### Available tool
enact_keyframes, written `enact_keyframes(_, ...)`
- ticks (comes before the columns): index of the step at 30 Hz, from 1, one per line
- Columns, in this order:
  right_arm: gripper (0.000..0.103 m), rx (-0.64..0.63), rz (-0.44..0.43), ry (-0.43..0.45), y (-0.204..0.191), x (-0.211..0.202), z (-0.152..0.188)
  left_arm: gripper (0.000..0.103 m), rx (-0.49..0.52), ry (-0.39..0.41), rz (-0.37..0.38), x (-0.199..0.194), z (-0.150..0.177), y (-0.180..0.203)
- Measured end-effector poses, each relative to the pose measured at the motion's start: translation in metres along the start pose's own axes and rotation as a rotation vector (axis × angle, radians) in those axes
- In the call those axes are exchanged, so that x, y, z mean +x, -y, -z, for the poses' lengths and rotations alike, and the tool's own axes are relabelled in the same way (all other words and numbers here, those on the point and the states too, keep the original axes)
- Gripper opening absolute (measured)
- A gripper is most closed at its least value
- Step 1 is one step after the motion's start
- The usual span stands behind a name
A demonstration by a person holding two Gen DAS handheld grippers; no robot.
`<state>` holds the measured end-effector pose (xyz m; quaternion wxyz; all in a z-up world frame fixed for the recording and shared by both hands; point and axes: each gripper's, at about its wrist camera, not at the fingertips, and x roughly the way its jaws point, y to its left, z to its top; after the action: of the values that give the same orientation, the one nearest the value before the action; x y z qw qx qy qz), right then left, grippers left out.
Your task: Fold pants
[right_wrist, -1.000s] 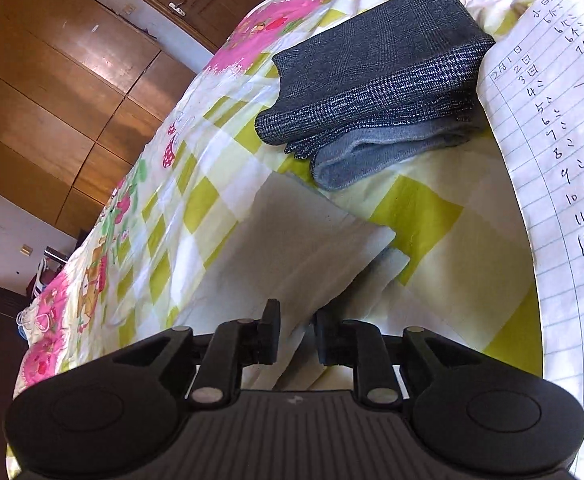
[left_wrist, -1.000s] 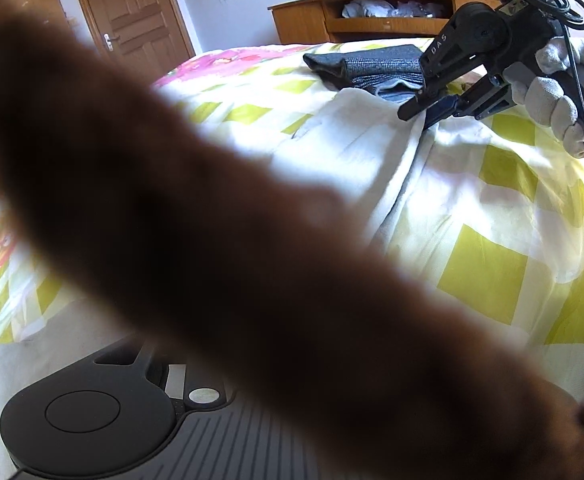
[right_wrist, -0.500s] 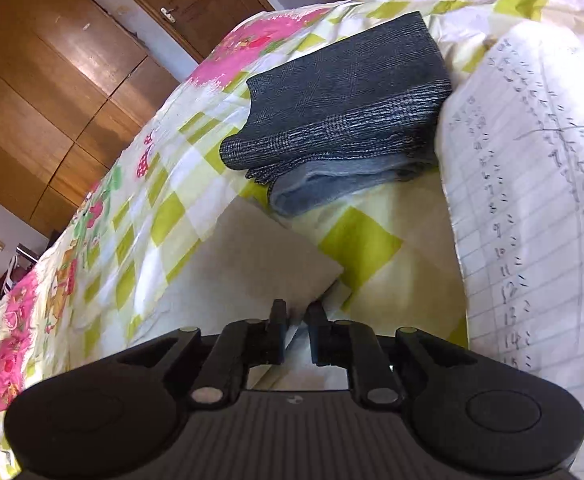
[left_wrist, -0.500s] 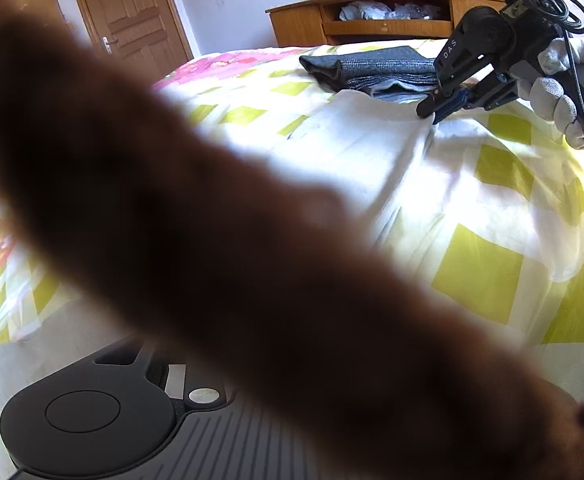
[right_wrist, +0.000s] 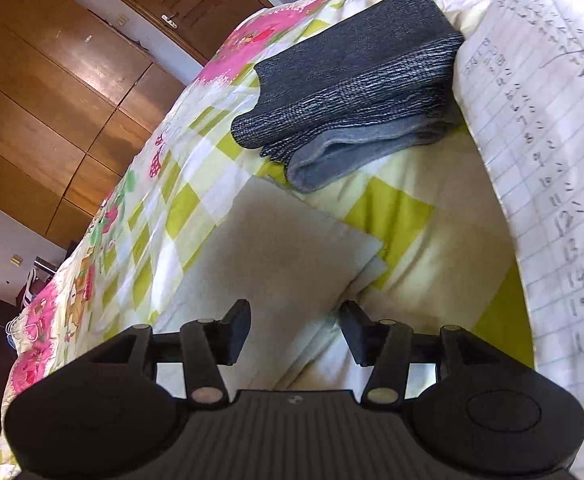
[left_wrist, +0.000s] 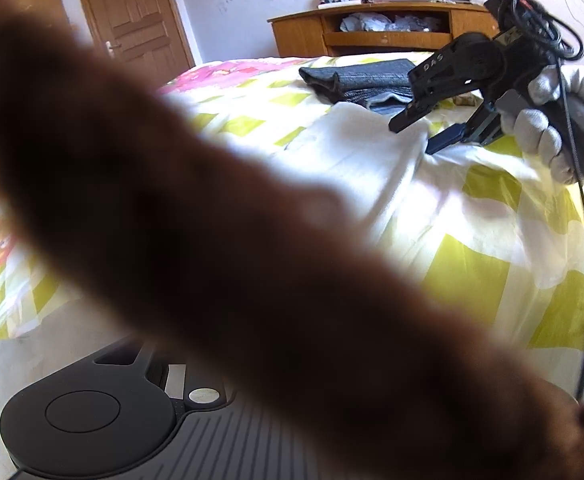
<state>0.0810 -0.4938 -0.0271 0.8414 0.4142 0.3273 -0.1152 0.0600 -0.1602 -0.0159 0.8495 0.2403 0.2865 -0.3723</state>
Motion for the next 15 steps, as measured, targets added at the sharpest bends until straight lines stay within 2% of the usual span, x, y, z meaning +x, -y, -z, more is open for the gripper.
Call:
enact_keyframes(1, 0.063, 0.0, -0.01, 0.003, -0.002, 0.004, 0.001, 0.036, -0.019, 0.002, -0.001, 0.0, 0.0, -0.002)
enact_keyframes(2, 0.049, 0.002, -0.014, 0.01, -0.004, 0.006, 0.002, 0.036, -0.038, -0.002, 0.002, 0.001, 0.0, -0.004)
enact_keyframes(3, 0.021, 0.021, -0.013, 0.006, -0.005, 0.008, 0.002, 0.036, -0.059, -0.012, 0.01, 0.003, -0.001, -0.006)
enact_keyframes(4, 0.022, 0.06, -0.029, -0.007, -0.003, 0.007, 0.001, 0.036, -0.072, -0.02, 0.014, 0.005, -0.001, -0.007)
enact_keyframes(6, 0.021, 0.092, -0.07, 0.05, 0.001, -0.012, -0.003, 0.036, -0.063, -0.013, 0.011, 0.004, -0.002, -0.005)
enact_keyframes(9, 0.021, 0.021, -0.013, 0.166, 0.0, -0.049, -0.006, 0.037, -0.07, 0.038, 0.03, -0.007, -0.005, -0.002)
enact_keyframes(11, 0.025, -0.059, 0.101, 0.131, -0.001, -0.048, -0.006, 0.047, -0.081, 0.031, 0.06, -0.003, -0.001, -0.002)
enact_keyframes(12, 0.027, -0.097, 0.138, 0.081, -0.001, -0.043, -0.005, 0.046, -0.084, 0.0, 0.071, 0.003, 0.003, -0.001)
enact_keyframes(13, 0.027, -0.119, 0.161, 0.046, -0.003, -0.04, -0.003, 0.046, -0.084, -0.025, 0.07, 0.008, 0.007, 0.0)
enact_keyframes(15, 0.027, -0.152, 0.171, 0.069, -0.008, -0.053, -0.001, 0.046, -0.091, -0.025, 0.065, 0.004, 0.013, -0.001)
